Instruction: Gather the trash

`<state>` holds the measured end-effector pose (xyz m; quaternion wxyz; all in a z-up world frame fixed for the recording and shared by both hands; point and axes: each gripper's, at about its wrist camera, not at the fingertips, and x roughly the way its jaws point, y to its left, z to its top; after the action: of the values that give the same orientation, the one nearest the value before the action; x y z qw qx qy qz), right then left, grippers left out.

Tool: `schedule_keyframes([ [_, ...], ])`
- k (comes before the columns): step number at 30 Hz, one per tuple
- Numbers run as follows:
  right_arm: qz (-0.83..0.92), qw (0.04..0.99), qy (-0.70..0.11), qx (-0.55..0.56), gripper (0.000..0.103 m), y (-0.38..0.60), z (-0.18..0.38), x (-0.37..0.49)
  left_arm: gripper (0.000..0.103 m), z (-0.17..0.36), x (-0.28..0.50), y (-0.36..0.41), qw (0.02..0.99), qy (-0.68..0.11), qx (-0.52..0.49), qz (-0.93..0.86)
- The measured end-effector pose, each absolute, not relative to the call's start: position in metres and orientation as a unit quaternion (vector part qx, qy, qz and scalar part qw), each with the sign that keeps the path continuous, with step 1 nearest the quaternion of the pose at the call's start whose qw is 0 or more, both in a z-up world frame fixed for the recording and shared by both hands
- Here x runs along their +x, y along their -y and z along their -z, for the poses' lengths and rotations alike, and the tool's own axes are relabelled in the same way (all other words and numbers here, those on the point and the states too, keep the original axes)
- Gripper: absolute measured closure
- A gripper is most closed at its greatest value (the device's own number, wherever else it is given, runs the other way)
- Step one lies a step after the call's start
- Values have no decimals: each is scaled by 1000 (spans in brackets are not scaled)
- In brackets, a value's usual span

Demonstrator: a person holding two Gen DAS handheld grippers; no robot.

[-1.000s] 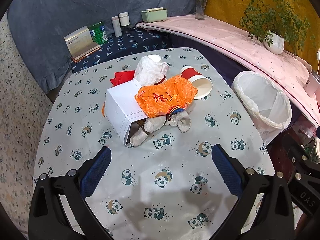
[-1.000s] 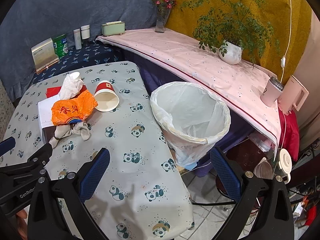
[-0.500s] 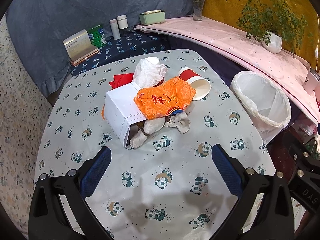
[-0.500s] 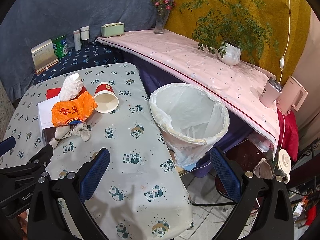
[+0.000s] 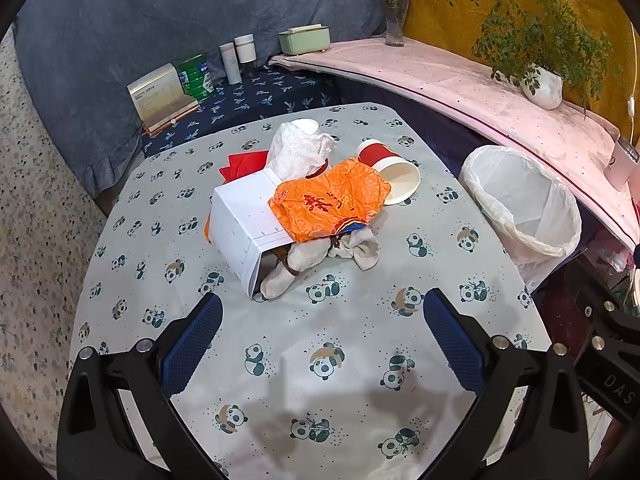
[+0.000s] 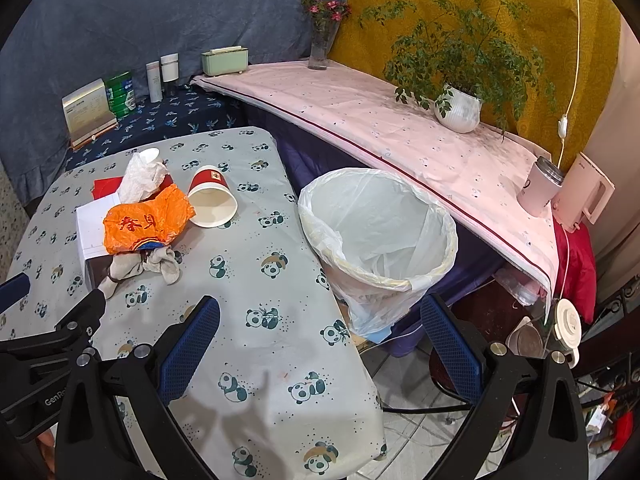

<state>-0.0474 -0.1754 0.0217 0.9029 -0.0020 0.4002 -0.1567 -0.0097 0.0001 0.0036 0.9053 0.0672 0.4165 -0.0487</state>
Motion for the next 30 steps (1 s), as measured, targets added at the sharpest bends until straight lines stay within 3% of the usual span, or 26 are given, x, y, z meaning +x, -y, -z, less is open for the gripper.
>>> schedule_keyframes([
  [30,156,903,-399,-7,7,171,-23,-45,7,-1,-6,-6,903,-422,61,51],
])
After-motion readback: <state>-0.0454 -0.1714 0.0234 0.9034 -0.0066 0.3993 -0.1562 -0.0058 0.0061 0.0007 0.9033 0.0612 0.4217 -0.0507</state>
